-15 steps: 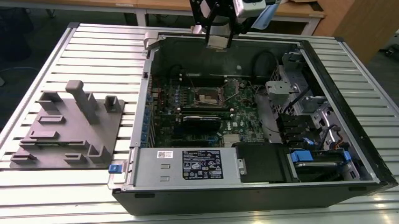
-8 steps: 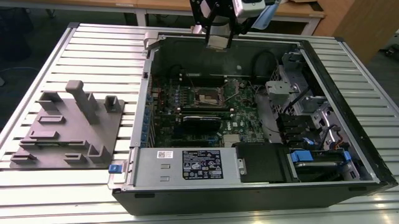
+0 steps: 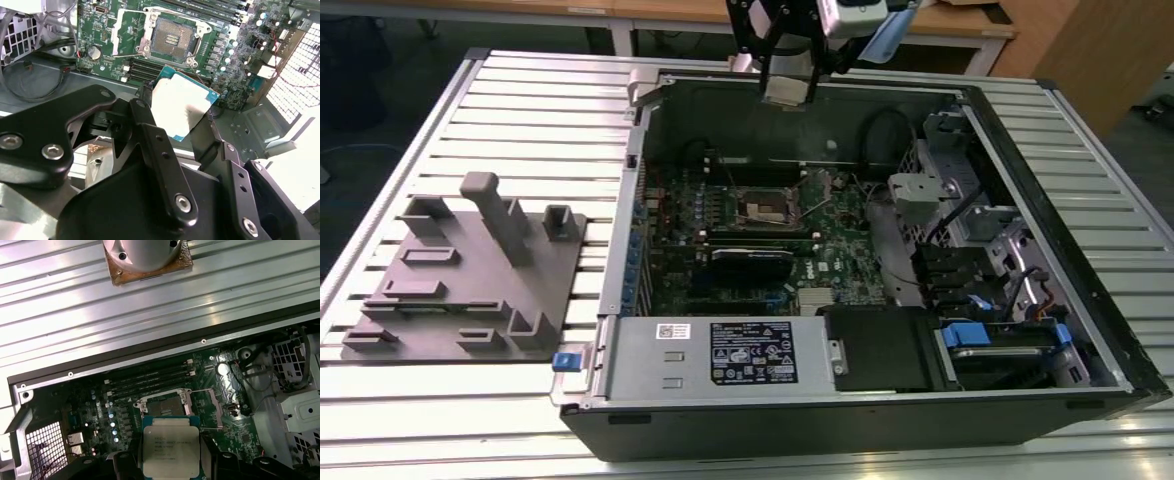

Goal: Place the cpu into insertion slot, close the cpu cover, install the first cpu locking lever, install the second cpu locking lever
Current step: 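Place the cpu into insertion slot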

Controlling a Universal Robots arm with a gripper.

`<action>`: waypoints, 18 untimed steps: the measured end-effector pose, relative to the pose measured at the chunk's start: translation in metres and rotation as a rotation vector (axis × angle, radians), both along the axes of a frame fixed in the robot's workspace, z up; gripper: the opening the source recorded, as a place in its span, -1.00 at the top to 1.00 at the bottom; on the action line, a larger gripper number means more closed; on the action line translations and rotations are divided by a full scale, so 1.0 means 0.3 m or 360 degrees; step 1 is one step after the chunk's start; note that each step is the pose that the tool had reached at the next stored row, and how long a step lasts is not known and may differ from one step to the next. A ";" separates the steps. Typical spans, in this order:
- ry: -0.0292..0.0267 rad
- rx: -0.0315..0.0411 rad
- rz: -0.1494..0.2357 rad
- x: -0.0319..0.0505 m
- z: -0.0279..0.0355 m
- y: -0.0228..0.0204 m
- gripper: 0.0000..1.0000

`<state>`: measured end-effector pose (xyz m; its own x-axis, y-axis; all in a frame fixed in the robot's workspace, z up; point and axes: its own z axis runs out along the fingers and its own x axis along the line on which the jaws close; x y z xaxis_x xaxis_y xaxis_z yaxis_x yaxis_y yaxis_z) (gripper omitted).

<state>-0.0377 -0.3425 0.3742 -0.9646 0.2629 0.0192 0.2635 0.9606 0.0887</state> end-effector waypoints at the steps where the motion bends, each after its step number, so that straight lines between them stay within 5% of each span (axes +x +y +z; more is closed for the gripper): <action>1: 0.00000 0.0000 0.0000 0.000 0.000 0.000 -0.08; 18: 0.00000 0.0000 -0.0041 0.000 0.000 0.000 -0.08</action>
<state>-0.0377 -0.3425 0.3742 -0.9575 0.2877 0.0192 0.2882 0.9534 0.0887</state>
